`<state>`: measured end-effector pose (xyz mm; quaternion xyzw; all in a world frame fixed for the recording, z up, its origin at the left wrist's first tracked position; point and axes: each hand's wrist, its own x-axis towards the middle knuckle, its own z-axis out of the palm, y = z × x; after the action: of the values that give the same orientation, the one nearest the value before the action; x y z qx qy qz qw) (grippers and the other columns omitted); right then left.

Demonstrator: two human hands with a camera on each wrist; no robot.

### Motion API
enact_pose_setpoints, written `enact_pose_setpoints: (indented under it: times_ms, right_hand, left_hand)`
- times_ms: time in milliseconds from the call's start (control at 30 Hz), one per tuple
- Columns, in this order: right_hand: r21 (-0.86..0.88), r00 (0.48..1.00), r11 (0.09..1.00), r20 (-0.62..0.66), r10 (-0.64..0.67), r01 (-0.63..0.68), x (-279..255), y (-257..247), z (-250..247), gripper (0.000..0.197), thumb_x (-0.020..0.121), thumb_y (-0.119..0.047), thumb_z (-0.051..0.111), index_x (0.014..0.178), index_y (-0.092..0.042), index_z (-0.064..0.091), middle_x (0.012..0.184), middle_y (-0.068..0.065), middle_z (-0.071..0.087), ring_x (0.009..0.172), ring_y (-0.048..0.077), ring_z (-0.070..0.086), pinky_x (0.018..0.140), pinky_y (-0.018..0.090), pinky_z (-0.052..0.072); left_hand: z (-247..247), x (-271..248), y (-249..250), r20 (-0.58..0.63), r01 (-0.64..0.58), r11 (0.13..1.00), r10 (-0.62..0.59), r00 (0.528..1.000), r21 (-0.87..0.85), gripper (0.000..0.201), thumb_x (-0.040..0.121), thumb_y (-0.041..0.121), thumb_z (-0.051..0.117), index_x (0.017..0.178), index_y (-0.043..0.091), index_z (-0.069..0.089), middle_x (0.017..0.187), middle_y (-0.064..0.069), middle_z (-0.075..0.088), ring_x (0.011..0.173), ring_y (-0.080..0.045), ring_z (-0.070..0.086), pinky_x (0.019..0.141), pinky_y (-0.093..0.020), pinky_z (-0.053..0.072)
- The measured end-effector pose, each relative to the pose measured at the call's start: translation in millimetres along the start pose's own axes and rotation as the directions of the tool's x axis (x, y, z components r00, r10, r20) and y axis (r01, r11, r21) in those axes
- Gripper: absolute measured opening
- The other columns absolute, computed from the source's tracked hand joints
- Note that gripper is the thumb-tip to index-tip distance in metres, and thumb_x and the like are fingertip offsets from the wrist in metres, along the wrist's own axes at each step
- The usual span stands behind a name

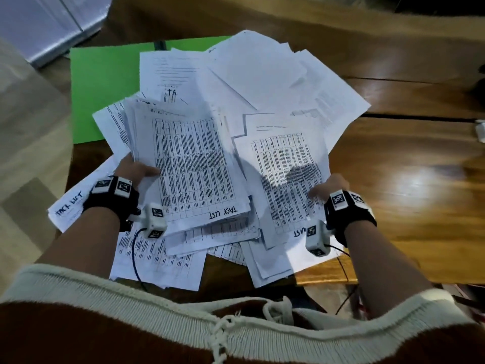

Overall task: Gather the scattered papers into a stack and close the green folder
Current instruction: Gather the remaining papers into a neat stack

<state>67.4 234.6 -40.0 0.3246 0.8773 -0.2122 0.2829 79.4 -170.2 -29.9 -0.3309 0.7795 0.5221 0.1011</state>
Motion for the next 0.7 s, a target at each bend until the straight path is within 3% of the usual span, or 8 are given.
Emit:
enact_pose_setpoints:
  times_ms: [100,200,267,333,467,600,700]
  right_hand:
    - [0.052,1.0,0.998,0.006,-0.022,0.022,-3,1,-1,0.057,0.075,-0.015,0.078,0.118,0.011,0.051,0.112,0.022,0.062,0.084,0.028,0.055,0.063,0.029,0.048]
    - [0.19,0.999,0.982,0.031,-0.027,0.021,-9,3,-8,0.06,0.074,-0.01,0.076,0.123,0.011,0.048,0.107,0.023,0.062,0.082,0.03,0.056,0.066,0.031,0.048]
    - [0.242,0.996,0.97,0.08,-0.049,0.028,-12,3,-14,0.049,0.074,-0.011,0.075,0.115,0.01,0.055,0.085,0.016,0.061,0.067,0.025,0.054,0.057,0.026,0.043]
    - [0.234,0.993,0.971,0.095,-0.076,0.052,-16,0,-17,0.036,0.076,-0.014,0.075,0.103,0.004,0.059,0.078,0.012,0.059,0.059,0.02,0.051,0.051,0.022,0.038]
    - [0.174,0.986,0.973,0.037,-0.163,0.154,-26,-11,-23,0.043,0.077,-0.004,0.072,0.114,0.008,0.056,0.102,0.018,0.063,0.086,0.028,0.06,0.067,0.028,0.047]
    - [-0.03,0.952,0.969,-0.182,-0.247,0.246,-38,-22,-53,0.019,0.086,-0.005,0.057,0.104,0.004,0.058,0.112,0.023,0.062,0.092,0.033,0.059,0.071,0.027,0.041]
    - [-0.091,0.916,0.971,-0.324,-0.237,0.22,-48,-20,-84,0.023,0.09,-0.006,0.05,0.108,0.007,0.059,0.116,0.027,0.06,0.106,0.039,0.059,0.074,0.033,0.042]
  left_hand:
    - [0,0,-4,-0.016,0.024,0.999,-0.023,1.0,0.025,0.033,0.08,0.0,0.07,0.111,-0.005,0.06,0.078,-0.01,0.061,0.087,-0.026,0.058,0.081,-0.026,0.042]
    - [-2,1,-2,-0.01,0.034,0.998,-0.033,0.999,0.046,0.036,0.078,0.001,0.072,0.111,-0.006,0.061,0.089,-0.016,0.062,0.093,-0.034,0.062,0.08,-0.029,0.043]
    - [-1,-1,0,0.003,0.041,0.998,-0.042,0.999,0.038,0.031,0.079,0.0,0.071,0.108,-0.004,0.061,0.085,-0.015,0.061,0.092,-0.032,0.06,0.081,-0.03,0.043]
    - [1,-7,2,0.015,0.036,0.999,-0.036,0.999,0.012,0.03,0.079,-0.002,0.069,0.108,0.0,0.06,0.084,-0.014,0.061,0.092,-0.031,0.059,0.081,-0.031,0.044]
    - [1,-11,8,0.048,0.03,0.999,-0.028,0.998,-0.03,0.041,0.079,-0.006,0.067,0.118,0.003,0.057,0.096,-0.019,0.061,0.099,-0.034,0.058,0.086,-0.037,0.046]
    - [3,-7,19,0.109,0.021,0.999,-0.024,0.994,0.024,0.049,0.077,-0.003,0.07,0.123,0.003,0.053,0.114,-0.023,0.062,0.108,-0.038,0.057,0.097,-0.048,0.045]
    - [10,-4,25,0.157,0.01,0.999,-0.018,0.987,0.052,0.044,0.077,-0.001,0.071,0.118,0.001,0.056,0.11,-0.022,0.062,0.105,-0.036,0.059,0.095,-0.044,0.046]
